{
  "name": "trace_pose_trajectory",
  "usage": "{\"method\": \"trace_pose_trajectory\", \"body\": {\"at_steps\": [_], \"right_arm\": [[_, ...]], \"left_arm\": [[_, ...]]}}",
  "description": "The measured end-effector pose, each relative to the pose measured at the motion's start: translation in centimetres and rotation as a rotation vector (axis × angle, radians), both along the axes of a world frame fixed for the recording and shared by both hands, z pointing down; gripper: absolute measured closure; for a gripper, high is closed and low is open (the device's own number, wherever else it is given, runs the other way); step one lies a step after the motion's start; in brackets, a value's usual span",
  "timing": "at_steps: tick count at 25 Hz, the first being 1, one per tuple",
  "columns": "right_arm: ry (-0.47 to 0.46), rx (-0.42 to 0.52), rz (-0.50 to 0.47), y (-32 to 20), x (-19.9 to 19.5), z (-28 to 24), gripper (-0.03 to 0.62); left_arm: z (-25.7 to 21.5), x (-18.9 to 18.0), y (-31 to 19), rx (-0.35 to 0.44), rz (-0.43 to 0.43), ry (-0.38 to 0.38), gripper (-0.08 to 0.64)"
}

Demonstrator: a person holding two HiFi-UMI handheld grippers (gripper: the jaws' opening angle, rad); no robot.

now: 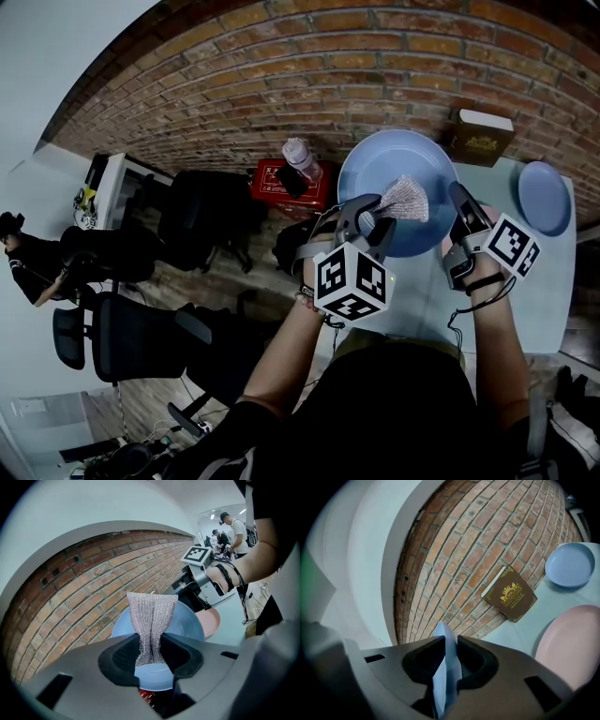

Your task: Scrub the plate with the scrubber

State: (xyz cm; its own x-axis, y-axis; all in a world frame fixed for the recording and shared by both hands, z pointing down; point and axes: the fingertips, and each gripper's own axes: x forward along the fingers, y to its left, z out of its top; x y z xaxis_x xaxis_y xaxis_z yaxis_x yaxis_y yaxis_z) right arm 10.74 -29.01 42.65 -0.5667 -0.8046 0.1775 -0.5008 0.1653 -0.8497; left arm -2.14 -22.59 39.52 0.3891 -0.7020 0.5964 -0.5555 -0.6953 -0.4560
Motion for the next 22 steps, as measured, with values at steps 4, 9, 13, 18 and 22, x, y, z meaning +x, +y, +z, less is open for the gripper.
{"method": "trace_pose_trajectory", "body": {"at_steps": [4, 9, 13, 18, 22], "right_arm": [[0.022, -0.037, 0.001, -1.7, 0.1, 2.5, 0.497], [0.052, -0.116, -0.019, -3.5, -0.2, 7.3, 0.495], [0.097, -0.175, -0.033, -4.7, -0.4, 11.1, 0.495], [0.147, -0.239, -0.055, -5.3, -1.0, 14.7, 0.494], [0.210, -0.278, -0.048, -5.6, -0.9, 16.7, 0.489]], "left_arm": [[0.0, -1.0, -0.4, -0.010, -0.026, 0.040, 0.409], [0.9, -2.6, -1.0, -0.036, -0.077, 0.046, 0.409], [2.1, -3.7, -1.3, -0.058, -0.115, 0.046, 0.410], [3.1, -5.7, -1.1, -0.076, -0.175, 0.051, 0.409], [3.6, -6.9, -0.9, -0.085, -0.210, 0.066, 0.410]]}}
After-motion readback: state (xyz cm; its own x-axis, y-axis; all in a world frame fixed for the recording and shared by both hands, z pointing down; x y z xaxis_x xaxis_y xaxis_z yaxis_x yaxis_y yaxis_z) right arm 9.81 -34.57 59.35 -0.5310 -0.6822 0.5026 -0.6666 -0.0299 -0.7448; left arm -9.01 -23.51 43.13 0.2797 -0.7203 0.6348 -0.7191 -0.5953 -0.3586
